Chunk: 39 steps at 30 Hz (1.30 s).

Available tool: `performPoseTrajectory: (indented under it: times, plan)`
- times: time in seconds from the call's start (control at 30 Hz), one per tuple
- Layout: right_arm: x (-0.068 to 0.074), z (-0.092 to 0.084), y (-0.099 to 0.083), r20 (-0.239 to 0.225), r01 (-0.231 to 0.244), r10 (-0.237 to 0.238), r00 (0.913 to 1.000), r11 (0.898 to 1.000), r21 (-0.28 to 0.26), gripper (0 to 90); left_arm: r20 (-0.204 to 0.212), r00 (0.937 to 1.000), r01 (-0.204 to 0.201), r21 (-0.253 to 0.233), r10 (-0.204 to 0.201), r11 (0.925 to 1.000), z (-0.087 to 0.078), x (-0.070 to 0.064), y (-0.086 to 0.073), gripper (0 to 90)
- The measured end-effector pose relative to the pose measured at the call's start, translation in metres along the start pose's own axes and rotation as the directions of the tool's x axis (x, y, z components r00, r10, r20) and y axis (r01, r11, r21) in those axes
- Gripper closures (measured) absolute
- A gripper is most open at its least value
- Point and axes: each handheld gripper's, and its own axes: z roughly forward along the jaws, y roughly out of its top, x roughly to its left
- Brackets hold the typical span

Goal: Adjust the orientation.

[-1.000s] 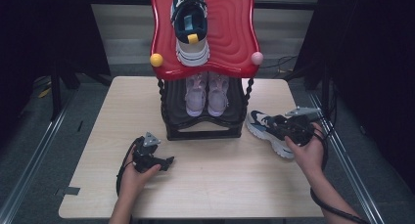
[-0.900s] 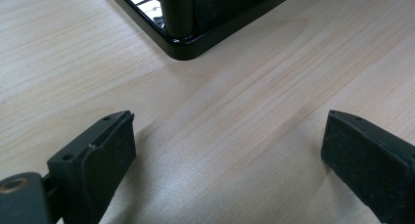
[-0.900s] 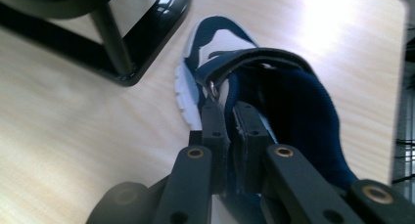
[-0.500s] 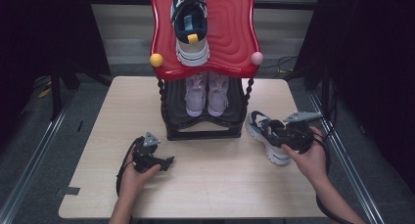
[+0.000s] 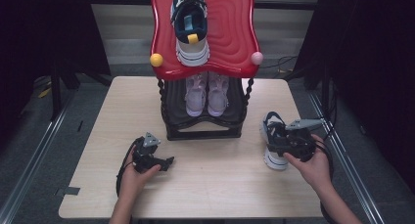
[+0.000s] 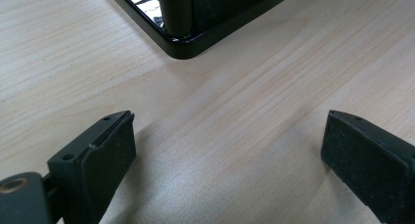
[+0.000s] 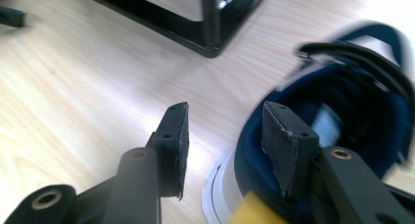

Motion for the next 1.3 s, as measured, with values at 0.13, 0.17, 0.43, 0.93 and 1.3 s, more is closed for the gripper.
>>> performPoseTrajectory:
  times: [0.13,0.17,0.43,0.93,1.3]
  plan:
    - [0.006,0.008,0.002,0.018,0.025,-0.026,0.9995,1.000,0.013,54.6,0.003,1.0000,0.000,-0.001,0.000,1.0000,0.000,0.000,0.000,5.6]
    - [0.006,0.008,0.002,0.016,0.024,-0.024,0.9996,1.000,0.014,54.7,0.002,1.0000,0.001,-0.001,-0.001,1.0000,0.000,0.000,0.000,5.6]
    - [0.008,0.013,0.007,-0.002,0.027,-0.027,0.9996,1.000,-0.002,74.3,0.005,1.0000,0.000,0.000,0.000,1.0000,0.000,0.000,0.000,5.6]
    - [0.018,0.019,0.016,-0.067,0.027,-0.026,0.9974,1.000,0.003,62.6,0.004,1.0000,0.000,-0.002,0.000,1.0000,0.000,0.000,0.000,5.6]
    - [0.014,0.014,0.025,-0.108,0.039,-0.026,0.9938,0.992,0.124,45.5,0.005,1.0000,-0.002,0.000,0.002,1.0000,0.000,0.000,0.000,5.6]
